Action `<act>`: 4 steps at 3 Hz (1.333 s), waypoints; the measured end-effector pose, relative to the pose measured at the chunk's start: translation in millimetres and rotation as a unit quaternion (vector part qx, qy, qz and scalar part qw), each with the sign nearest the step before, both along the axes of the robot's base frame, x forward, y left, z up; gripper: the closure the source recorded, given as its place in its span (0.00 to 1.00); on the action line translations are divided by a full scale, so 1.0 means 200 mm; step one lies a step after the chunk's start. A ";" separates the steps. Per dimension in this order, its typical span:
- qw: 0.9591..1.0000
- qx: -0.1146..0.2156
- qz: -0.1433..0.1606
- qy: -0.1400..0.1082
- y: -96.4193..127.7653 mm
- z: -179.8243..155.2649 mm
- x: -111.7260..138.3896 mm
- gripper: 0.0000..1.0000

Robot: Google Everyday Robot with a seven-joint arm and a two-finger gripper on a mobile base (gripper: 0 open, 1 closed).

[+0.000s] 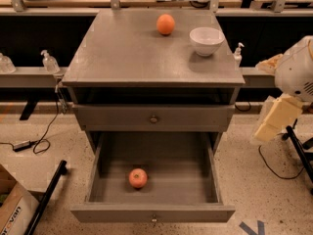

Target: Pick apple from middle drawer and place on counter

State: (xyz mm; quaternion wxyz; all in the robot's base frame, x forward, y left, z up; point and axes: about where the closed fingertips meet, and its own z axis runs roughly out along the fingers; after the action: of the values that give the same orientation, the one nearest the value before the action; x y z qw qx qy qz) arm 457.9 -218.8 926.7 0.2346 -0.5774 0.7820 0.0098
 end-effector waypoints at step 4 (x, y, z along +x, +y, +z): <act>0.994 0.100 -0.010 0.031 0.18 -0.46 0.07 0.00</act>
Offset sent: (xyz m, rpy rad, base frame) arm 0.0031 -0.0100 -0.0259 -0.0626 0.0756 -0.0424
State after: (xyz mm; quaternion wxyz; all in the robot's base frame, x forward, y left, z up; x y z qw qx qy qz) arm 471.8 -183.3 835.6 0.2674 -0.5421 0.7899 0.1034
